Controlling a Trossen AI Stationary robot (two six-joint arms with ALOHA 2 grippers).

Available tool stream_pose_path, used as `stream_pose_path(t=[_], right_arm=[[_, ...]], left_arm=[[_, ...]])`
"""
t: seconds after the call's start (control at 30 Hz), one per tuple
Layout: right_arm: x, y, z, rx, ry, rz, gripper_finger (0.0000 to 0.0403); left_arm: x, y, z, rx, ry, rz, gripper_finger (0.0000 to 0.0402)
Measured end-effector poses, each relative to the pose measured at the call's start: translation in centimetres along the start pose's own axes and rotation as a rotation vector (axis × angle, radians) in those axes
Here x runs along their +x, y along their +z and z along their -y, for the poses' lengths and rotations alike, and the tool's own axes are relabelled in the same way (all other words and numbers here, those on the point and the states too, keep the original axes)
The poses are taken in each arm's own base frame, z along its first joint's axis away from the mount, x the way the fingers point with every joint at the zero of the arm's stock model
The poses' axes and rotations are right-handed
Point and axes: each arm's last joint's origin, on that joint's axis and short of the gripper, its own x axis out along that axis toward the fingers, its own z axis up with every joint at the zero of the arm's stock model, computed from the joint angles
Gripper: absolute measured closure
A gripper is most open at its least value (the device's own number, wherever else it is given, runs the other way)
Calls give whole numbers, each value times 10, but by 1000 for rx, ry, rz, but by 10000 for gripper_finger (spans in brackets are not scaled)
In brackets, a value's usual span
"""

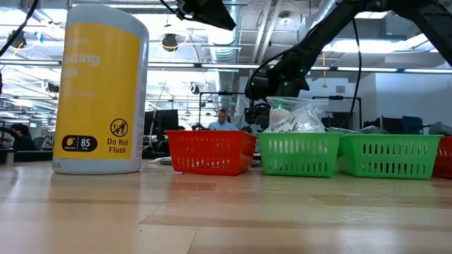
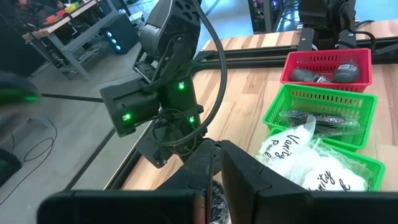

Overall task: Pick & Place Travel size toiletries
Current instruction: Put the black hairbrush into the right green bin

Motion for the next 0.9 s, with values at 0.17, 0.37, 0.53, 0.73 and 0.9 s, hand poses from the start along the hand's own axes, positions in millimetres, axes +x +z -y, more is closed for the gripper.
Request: stream_pose_path(t=[0.17, 0.37, 0.53, 0.73, 0.9], right_arm=[[0, 0, 0, 0, -2, 0, 266], [0, 0, 0, 25, -2, 3, 271], [0, 1, -2, 54, -1, 4, 265], [1, 2, -9, 57, 2, 2, 256], [1, 3, -10, 85, -20, 10, 255]], left_arm=[[0, 0, 0, 0, 0, 0, 376], [0, 0, 0, 0, 0, 0, 376], [0, 0, 0, 0, 0, 0, 376], [0, 0, 0, 0, 0, 0, 376], [0, 0, 0, 0, 0, 0, 376]])
